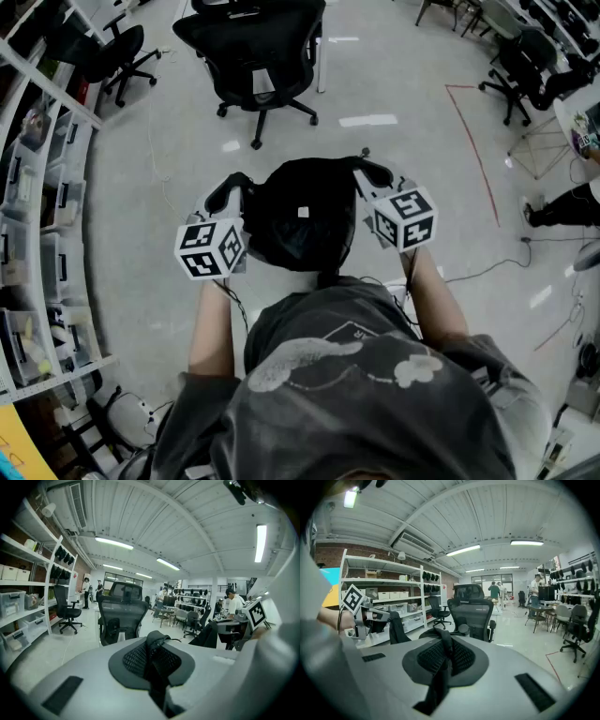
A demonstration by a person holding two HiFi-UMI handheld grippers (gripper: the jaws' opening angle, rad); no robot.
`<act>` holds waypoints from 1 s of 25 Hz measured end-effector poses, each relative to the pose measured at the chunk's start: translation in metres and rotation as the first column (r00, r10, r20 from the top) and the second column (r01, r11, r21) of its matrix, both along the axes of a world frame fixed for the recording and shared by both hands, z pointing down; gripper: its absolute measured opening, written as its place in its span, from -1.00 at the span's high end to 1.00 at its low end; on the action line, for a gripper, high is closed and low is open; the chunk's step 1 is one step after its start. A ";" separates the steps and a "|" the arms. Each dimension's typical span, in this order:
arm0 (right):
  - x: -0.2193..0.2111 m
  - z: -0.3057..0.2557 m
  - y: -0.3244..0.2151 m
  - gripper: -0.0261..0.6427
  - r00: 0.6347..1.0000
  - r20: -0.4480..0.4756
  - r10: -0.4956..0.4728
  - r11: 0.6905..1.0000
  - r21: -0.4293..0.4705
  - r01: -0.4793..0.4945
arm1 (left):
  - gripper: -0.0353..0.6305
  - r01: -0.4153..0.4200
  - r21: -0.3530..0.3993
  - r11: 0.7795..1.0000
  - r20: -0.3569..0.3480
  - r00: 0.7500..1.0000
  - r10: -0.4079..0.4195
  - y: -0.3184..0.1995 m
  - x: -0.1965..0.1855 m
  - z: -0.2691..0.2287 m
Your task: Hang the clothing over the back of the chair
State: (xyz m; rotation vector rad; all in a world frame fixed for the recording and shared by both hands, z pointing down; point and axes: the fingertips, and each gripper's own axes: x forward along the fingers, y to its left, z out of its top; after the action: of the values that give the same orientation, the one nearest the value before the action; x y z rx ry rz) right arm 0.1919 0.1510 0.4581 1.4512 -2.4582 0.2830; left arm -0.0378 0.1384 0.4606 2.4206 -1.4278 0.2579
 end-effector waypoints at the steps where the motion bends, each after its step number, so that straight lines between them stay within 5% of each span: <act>1: -0.005 -0.002 0.002 0.93 1.000 -0.005 -0.009 1.000 0.003 0.009 | 0.88 0.000 0.002 1.000 -0.001 1.000 0.000 0.002 -0.002 -0.001; 13: -0.004 -0.008 -0.002 0.93 0.998 0.013 -0.066 0.998 0.016 0.066 | 0.88 0.004 0.025 1.000 0.002 1.000 -0.004 -0.001 0.010 -0.013; 25: 0.030 0.009 -0.069 0.93 0.982 0.094 -0.164 0.986 0.016 0.163 | 0.88 0.126 0.025 0.992 0.005 0.992 -0.126 -0.041 0.044 -0.004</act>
State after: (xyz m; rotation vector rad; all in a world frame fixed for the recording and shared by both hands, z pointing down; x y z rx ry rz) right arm 0.2221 0.0819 0.4667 1.2555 -2.6384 0.3151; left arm 0.0058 0.0970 0.4568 2.3391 -1.5884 0.2199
